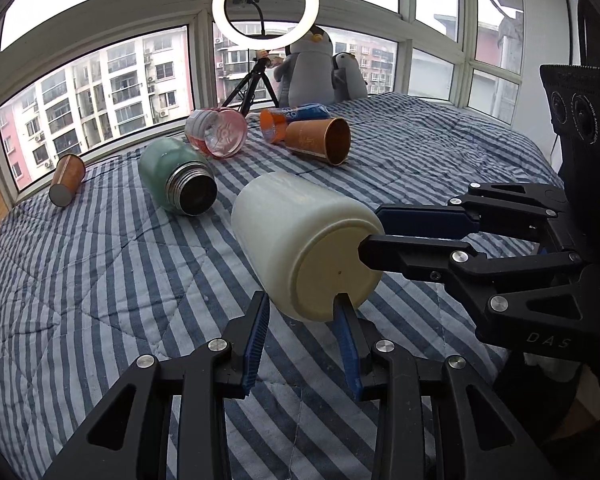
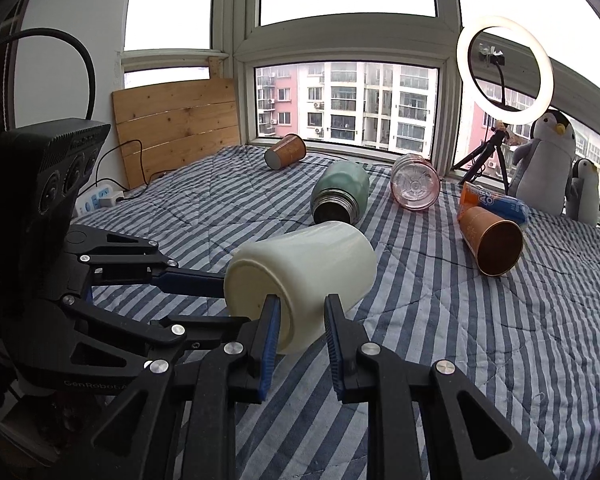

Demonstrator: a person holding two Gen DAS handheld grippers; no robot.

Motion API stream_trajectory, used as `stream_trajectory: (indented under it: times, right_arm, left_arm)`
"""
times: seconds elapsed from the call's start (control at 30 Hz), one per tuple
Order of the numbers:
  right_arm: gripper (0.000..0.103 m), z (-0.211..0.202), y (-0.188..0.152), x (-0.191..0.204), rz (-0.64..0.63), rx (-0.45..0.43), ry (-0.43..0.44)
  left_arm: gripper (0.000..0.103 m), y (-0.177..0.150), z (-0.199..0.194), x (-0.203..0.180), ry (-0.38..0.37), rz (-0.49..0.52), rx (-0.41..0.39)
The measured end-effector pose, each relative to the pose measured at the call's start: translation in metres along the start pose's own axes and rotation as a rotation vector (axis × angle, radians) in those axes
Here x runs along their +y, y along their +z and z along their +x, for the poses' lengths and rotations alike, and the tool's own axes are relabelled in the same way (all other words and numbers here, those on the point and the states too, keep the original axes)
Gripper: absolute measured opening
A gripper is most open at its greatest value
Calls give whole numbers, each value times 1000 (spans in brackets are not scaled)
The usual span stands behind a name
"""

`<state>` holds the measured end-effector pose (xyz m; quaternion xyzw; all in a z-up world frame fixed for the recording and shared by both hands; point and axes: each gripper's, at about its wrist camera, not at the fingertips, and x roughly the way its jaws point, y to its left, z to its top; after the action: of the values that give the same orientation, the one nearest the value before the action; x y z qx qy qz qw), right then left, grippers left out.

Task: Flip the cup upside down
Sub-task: 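Rotate the white cup base-up with the right gripper and lower it onto its rim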

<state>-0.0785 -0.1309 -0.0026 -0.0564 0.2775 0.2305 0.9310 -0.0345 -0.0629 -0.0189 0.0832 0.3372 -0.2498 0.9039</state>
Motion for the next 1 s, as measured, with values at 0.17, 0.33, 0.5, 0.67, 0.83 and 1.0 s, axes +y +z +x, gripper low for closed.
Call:
stream_trajectory:
  times: [0.17, 0.33, 0.5, 0.67, 0.83, 1.0]
  right_arm:
    - [20, -6, -7, -7, 6, 0, -14]
    - [20, -11, -11, -12, 17, -10, -23]
    - [21, -19, -7, -18, 34, -31, -31]
    - [21, -25, -1, -29, 67, -40, -24]
    - [22, -27, 7, -45, 117, -27, 3]
    - [22, -19, 19, -70, 224, 42, 72]
  left_arm:
    - [36, 2, 4, -11, 6, 15, 3]
    - [36, 6, 2, -19, 10, 26, -10]
    - [36, 14, -1, -24, 4, 37, -21]
    - [36, 26, -4, -27, -3, 41, -30]
    - [36, 39, -3, -30, -18, 45, -23]
    - [37, 58, 6, -23, -52, 19, 16]
